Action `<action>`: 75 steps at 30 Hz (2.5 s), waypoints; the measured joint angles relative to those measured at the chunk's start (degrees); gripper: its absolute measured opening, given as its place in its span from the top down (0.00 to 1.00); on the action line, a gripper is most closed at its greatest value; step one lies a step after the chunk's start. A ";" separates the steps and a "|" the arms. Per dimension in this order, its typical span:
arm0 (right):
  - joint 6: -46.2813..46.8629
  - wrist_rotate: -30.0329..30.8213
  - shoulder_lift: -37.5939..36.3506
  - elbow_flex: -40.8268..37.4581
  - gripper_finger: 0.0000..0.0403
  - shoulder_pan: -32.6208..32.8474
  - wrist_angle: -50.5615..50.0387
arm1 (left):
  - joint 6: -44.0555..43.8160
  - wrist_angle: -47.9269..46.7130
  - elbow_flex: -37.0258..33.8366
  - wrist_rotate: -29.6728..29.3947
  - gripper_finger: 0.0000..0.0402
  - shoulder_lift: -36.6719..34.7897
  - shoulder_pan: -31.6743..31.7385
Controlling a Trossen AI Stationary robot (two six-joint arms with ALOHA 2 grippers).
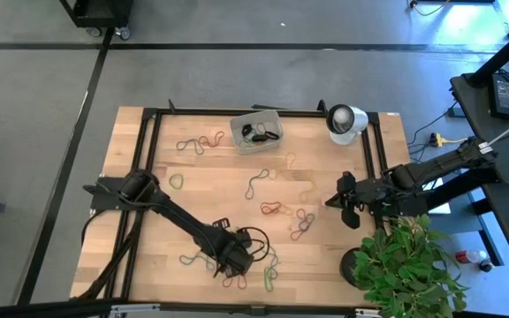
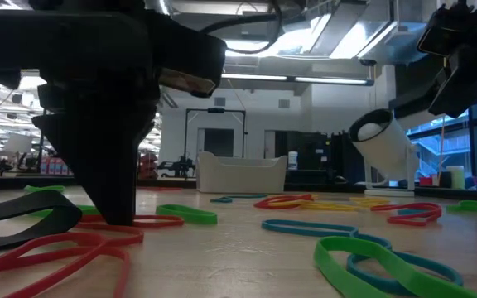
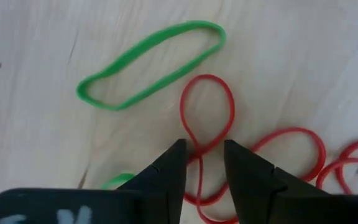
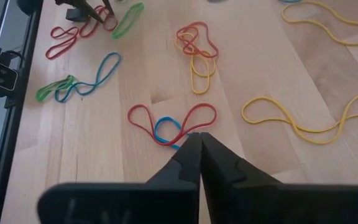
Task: Pick and place rubber bands into bin
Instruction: Put the red rubber band into the gray bin, then put the middle yellow rubber band into the gray bin
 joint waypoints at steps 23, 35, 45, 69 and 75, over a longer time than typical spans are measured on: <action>1.37 5.53 1.81 0.02 0.96 -0.02 4.50 | 3.62 -5.29 -0.40 -14.61 0.99 -22.97 7.30; -1.59 9.43 8.70 0.02 0.93 -1.99 17.61 | 36.42 -0.15 -0.41 -9.45 0.99 -29.58 27.69; 3.71 13.58 22.12 0.07 0.71 -7.21 24.95 | 62.27 15.10 -0.42 6.95 0.99 -25.15 49.41; 21.93 18.41 48.06 0.83 0.59 -15.38 20.36 | 75.26 20.37 -0.40 19.54 0.86 -8.32 60.51; 21.24 20.13 48.61 0.68 0.64 -14.51 20.29 | 74.33 20.39 -0.40 17.31 0.75 -8.41 60.51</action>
